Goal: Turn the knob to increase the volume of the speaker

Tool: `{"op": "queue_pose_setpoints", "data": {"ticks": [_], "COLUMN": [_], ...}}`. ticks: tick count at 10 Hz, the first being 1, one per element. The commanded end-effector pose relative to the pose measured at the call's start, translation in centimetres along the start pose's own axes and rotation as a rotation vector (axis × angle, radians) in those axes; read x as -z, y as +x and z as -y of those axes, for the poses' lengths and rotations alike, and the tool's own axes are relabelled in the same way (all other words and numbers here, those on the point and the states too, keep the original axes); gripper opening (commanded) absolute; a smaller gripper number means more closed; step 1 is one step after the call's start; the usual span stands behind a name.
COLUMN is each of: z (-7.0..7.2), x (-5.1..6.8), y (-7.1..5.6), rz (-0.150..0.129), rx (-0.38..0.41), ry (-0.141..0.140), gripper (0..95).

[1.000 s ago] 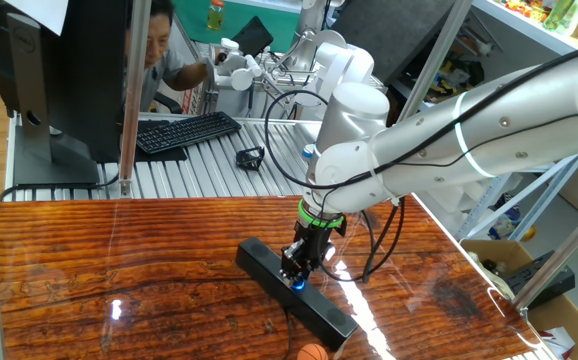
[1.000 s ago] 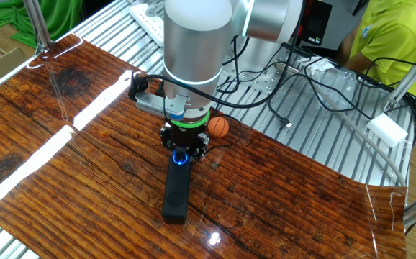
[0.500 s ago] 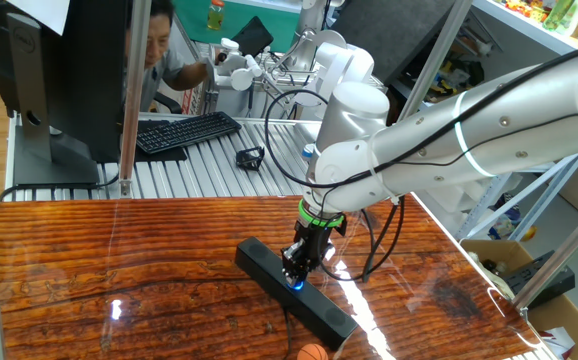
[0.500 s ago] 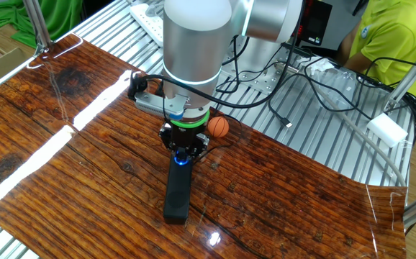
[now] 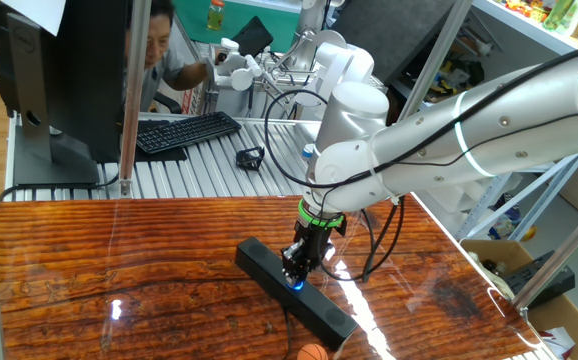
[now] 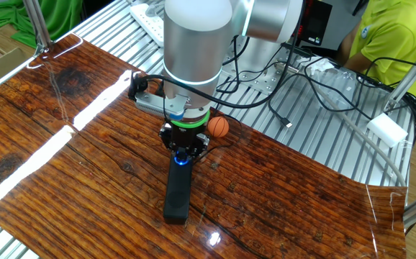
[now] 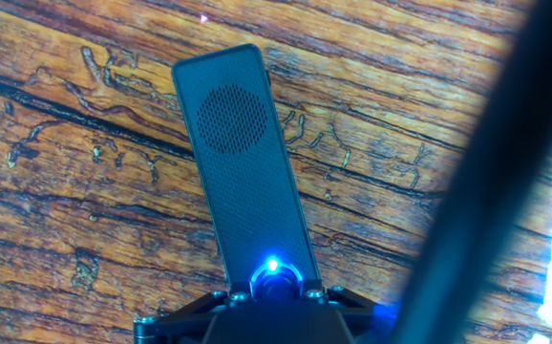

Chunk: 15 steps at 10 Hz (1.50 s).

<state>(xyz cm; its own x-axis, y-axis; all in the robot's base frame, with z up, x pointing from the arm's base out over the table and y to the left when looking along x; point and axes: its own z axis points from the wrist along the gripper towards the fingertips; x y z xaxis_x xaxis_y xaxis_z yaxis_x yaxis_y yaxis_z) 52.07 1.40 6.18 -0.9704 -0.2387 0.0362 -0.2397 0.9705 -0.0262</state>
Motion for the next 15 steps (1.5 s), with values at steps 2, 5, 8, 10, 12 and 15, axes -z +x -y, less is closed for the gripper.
{"op": "queue_pose_setpoints", "data": {"ticks": [2,5,8,10,12,15], "z": [-0.03,-0.03,-0.03,-0.03,-0.02,-0.02], "x": [-0.01,-0.08,-0.08,-0.08,-0.14,-0.13], "y": [0.01,0.02,0.02,0.02,0.02,0.02], "rz": [0.01,0.014,0.014,0.014,0.012,0.013], "rx": [-0.028,-0.056,-0.102,-0.128,-0.145,-0.166], "ry": [-0.003,-0.011,-0.027,-0.037,-0.044,-0.049], "gripper": [0.0,0.0,0.0,0.0,0.0,0.0]}}
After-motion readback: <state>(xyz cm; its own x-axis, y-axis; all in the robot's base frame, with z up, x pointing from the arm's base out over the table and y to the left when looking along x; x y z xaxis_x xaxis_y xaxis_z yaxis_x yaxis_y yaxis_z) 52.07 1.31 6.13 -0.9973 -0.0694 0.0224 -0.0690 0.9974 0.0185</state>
